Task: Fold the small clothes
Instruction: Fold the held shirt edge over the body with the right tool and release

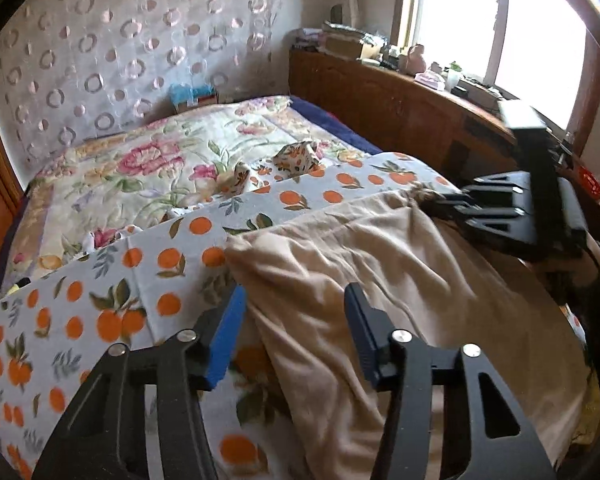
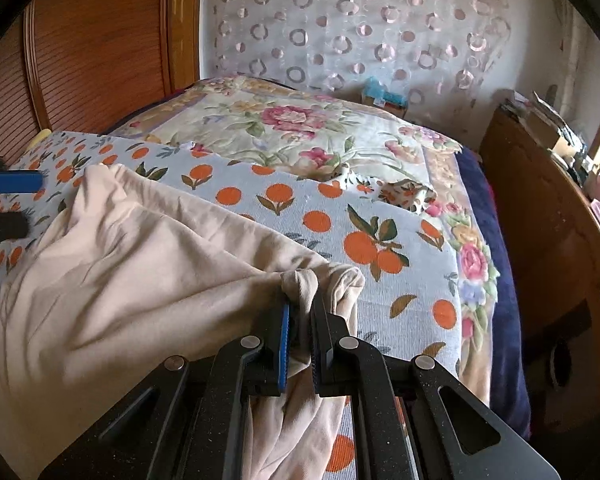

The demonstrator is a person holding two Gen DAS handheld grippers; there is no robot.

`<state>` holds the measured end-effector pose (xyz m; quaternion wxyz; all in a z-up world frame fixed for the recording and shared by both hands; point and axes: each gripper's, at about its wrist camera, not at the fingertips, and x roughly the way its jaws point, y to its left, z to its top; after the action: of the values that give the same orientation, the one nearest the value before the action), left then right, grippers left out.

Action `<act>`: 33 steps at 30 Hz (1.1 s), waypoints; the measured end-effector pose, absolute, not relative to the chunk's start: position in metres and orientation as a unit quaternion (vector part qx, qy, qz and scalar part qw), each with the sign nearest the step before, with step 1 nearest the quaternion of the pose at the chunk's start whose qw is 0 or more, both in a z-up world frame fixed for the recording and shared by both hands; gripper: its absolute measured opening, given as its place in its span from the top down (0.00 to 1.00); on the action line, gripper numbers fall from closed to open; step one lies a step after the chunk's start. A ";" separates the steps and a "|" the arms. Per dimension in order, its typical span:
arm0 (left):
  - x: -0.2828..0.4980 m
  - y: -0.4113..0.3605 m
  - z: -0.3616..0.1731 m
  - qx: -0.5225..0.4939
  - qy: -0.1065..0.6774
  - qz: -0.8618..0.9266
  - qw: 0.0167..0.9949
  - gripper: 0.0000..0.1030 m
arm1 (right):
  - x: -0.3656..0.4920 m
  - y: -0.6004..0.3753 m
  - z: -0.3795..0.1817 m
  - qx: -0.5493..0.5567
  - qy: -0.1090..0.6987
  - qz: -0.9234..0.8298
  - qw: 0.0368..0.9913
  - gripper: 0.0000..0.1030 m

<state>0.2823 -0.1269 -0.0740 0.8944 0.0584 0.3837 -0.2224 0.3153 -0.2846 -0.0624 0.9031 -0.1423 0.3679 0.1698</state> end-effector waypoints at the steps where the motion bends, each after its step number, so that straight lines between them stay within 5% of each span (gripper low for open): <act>1: 0.288 -0.128 -0.075 0.057 0.386 -0.219 0.894 0.52 | 0.315 -0.286 -0.063 -0.141 0.368 0.170 0.903 0.92; 11: 0.329 -0.126 -0.094 0.048 0.416 -0.207 0.884 0.59 | 0.312 -0.282 -0.063 -0.155 0.365 0.163 0.903 0.92; 15: 0.327 -0.127 -0.092 0.054 0.406 -0.221 0.885 0.91 | 0.308 -0.274 -0.065 -0.183 0.356 0.150 0.904 0.92; 33: 0.326 -0.105 -0.076 0.031 0.371 -0.200 0.906 0.89 | 0.306 -0.299 -0.040 -0.095 0.325 0.187 0.922 0.93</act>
<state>0.3260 -0.1047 -0.0758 0.9065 0.0313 0.3708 -0.1995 0.3063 -0.2988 -0.0396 0.9223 -0.0951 0.3248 0.1866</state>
